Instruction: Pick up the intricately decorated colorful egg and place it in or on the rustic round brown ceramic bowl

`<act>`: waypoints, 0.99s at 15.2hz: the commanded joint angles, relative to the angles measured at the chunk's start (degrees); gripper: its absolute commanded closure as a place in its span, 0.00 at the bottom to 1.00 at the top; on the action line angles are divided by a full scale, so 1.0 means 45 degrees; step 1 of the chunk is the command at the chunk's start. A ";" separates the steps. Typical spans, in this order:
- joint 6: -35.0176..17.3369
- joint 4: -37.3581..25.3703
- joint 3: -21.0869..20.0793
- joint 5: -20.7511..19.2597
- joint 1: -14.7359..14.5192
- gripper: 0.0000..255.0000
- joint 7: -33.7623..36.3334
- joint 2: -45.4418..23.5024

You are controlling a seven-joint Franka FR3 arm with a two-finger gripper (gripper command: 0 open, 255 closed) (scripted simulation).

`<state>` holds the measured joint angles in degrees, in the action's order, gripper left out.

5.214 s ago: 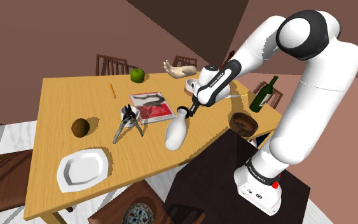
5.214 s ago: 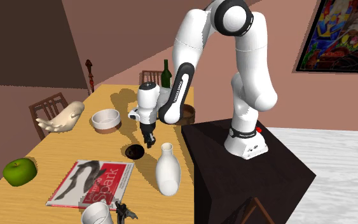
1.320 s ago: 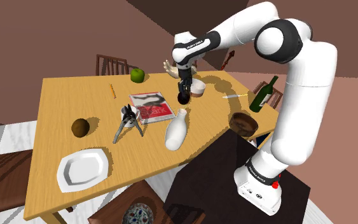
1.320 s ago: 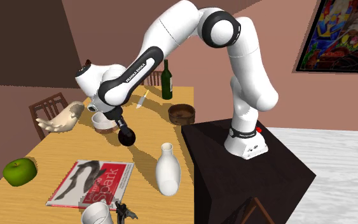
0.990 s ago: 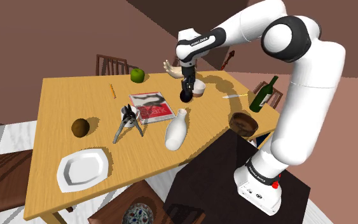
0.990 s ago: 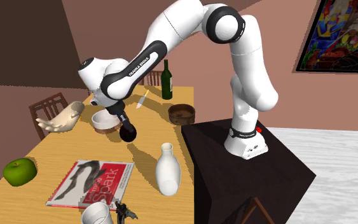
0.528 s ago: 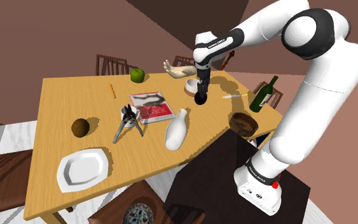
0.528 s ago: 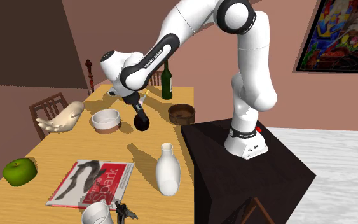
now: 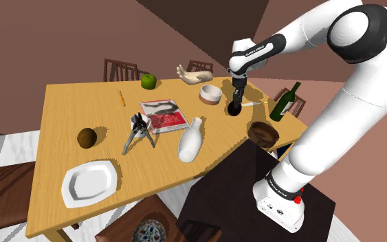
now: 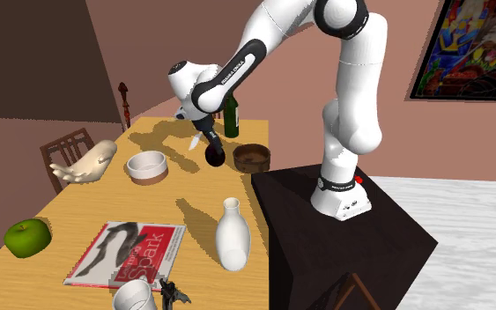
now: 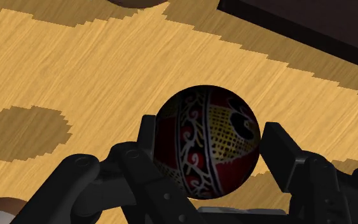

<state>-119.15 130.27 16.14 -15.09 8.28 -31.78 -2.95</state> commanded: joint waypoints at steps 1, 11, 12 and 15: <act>-0.0188 0.0550 0.0298 -0.0327 0.0295 1.00 -0.0372 0.0485; -0.0944 0.2050 0.2021 -0.1968 0.2003 1.00 -0.2586 0.1993; -0.1017 0.2117 0.2208 -0.2121 0.2184 1.00 -0.2838 0.2081; -0.1247 0.2230 0.2785 -0.2541 0.2721 1.00 -0.3634 0.2261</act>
<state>-124.49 139.96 27.84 -25.75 19.69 -46.91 6.64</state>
